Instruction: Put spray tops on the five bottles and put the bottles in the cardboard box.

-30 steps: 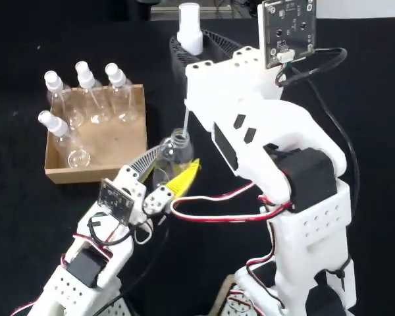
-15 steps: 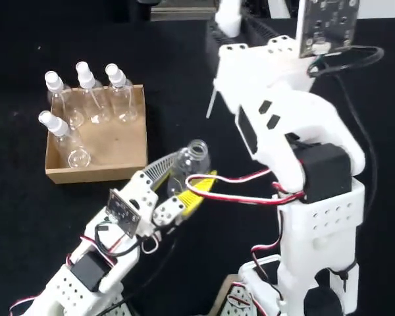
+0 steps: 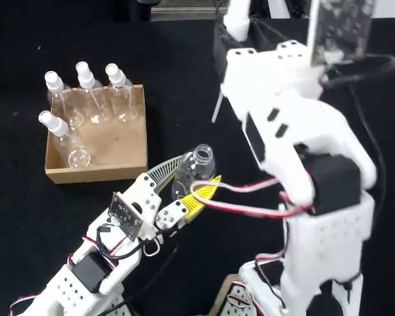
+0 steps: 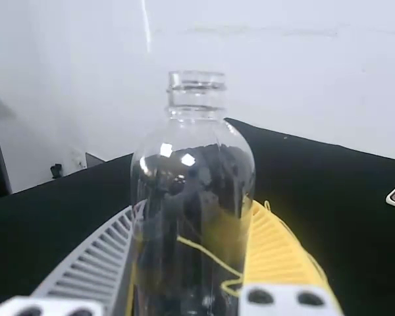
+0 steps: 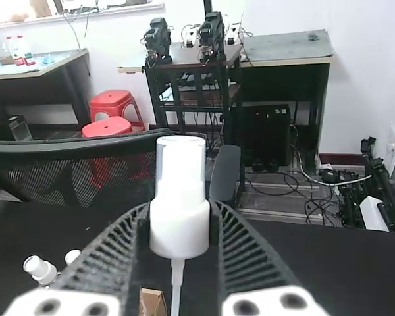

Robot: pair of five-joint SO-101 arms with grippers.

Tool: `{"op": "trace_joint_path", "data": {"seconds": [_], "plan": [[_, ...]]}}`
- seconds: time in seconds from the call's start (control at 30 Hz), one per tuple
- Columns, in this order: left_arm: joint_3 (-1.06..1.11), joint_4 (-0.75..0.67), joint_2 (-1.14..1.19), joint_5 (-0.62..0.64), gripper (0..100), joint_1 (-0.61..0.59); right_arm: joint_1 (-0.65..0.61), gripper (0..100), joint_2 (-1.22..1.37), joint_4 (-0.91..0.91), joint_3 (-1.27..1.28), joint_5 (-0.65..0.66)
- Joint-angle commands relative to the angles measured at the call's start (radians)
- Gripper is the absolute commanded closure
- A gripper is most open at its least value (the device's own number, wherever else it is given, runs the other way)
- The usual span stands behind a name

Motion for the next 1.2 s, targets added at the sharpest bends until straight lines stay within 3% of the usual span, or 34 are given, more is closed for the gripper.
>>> {"op": "trace_joint_path", "data": {"seconds": [0.0, 0.23, 0.5, 1.17], "plan": [[0.022, -0.023, -0.018, 0.002, 97, 0.007, -0.014, 98.7, -0.071, 0.054, -0.031, 0.000], [0.022, -0.015, -0.015, 0.002, 97, 0.007, -0.015, 98.7, -0.081, 0.091, -0.033, 0.002], [0.022, -0.017, -0.015, 0.002, 97, 0.007, -0.146, 98.7, -0.079, 0.100, -0.028, 0.098], [0.022, -0.017, -0.015, -0.005, 97, -0.001, -0.150, 98.7, -0.076, 0.089, 0.019, 0.107]]}}
